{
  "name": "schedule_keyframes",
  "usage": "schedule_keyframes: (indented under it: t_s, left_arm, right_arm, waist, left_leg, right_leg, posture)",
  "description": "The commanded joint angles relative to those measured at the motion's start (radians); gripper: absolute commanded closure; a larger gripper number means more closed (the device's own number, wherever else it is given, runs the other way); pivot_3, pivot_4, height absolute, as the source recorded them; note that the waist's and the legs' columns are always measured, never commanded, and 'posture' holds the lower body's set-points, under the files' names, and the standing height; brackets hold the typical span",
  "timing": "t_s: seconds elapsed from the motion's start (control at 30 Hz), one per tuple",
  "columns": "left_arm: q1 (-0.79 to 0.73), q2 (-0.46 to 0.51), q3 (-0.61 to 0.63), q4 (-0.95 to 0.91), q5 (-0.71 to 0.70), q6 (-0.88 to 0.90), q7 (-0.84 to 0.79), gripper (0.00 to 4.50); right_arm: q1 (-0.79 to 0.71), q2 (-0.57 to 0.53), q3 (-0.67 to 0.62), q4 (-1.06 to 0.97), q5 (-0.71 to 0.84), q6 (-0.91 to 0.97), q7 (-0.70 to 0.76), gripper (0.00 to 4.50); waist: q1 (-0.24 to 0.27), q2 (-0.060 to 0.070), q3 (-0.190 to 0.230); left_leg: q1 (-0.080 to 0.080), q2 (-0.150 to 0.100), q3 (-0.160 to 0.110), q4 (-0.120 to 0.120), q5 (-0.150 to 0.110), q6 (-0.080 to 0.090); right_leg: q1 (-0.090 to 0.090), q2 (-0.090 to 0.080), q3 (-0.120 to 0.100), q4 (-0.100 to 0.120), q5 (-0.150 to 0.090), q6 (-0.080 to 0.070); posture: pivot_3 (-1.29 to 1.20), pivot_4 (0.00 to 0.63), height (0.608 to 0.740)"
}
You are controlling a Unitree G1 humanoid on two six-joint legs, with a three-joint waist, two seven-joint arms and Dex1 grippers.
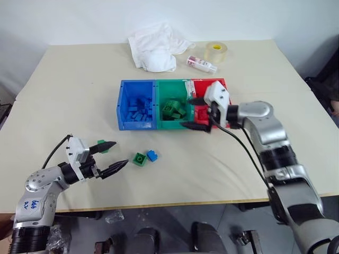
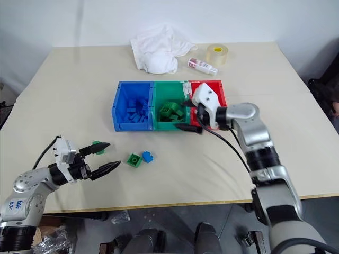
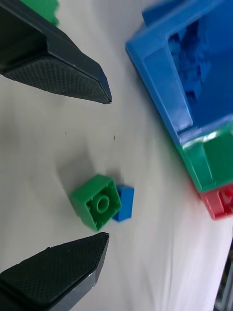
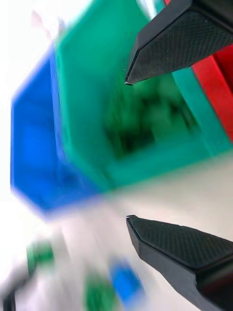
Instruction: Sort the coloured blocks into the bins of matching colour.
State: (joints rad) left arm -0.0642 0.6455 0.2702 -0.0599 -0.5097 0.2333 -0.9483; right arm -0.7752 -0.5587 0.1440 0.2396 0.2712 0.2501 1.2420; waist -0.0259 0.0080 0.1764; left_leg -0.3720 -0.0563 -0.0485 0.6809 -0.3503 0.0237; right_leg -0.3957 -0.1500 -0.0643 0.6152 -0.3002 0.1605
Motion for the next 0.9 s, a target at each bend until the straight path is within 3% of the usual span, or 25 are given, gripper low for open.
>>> schedule_keyframes:
  t_s: [0.03,0.23,0.53,0.7,0.9]
  left_arm:
    - [0.049,0.030,0.063,-0.065,-0.017,0.004,0.008,0.00]
    - [0.225,0.054,0.194,-0.150,-0.023,0.013,0.025,0.00]
    - [0.421,0.059,0.358,-0.187,-0.027,-0.008,-0.013,0.00]
    - [0.379,0.056,0.300,-0.226,-0.018,0.019,0.016,0.00]
    - [0.254,0.023,0.098,-0.259,0.016,0.036,0.040,0.00]
  right_arm:
    - [0.084,-0.098,-0.055,-0.137,0.102,0.038,0.133,0.01]
    - [0.230,-0.237,-0.087,-0.153,0.117,0.015,0.220,0.01]
    - [0.225,-0.211,-0.091,-0.143,0.116,0.013,0.194,0.01]
    - [0.203,-0.185,-0.084,-0.140,0.108,0.010,0.183,0.01]
    - [0.229,-0.180,-0.099,-0.189,0.119,0.022,0.148,0.01]
  waist:
    - [0.000,0.000,0.000]
    - [-0.002,0.000,0.000]
    - [0.011,0.000,0.000]
    - [0.028,0.000,0.000]
    - [0.026,0.000,0.000]
  left_leg:
    - [0.000,0.000,0.000,0.000,0.000,0.000]
    - [0.000,0.002,0.002,-0.001,-0.001,-0.001]
    - [0.000,0.003,0.003,0.000,-0.001,-0.001]
    - [0.000,0.003,0.002,0.000,-0.002,-0.001]
    - [0.000,0.003,0.002,0.001,-0.001,-0.001]
  right_leg:
    - [0.000,0.000,0.000,-0.001,0.000,0.000]
    - [0.002,0.001,0.000,-0.006,0.000,0.000]
    - [0.003,0.000,0.000,-0.013,0.000,0.000]
    - [0.003,0.000,0.001,-0.013,0.000,0.000]
    - [0.003,0.000,0.000,-0.008,0.000,-0.001]
  posture:
    - [0.00,0.150,0.740]
    - [0.00,0.150,0.740]
    - [0.00,0.150,0.740]
    - [0.00,0.150,0.740]
    - [0.00,0.150,0.740]
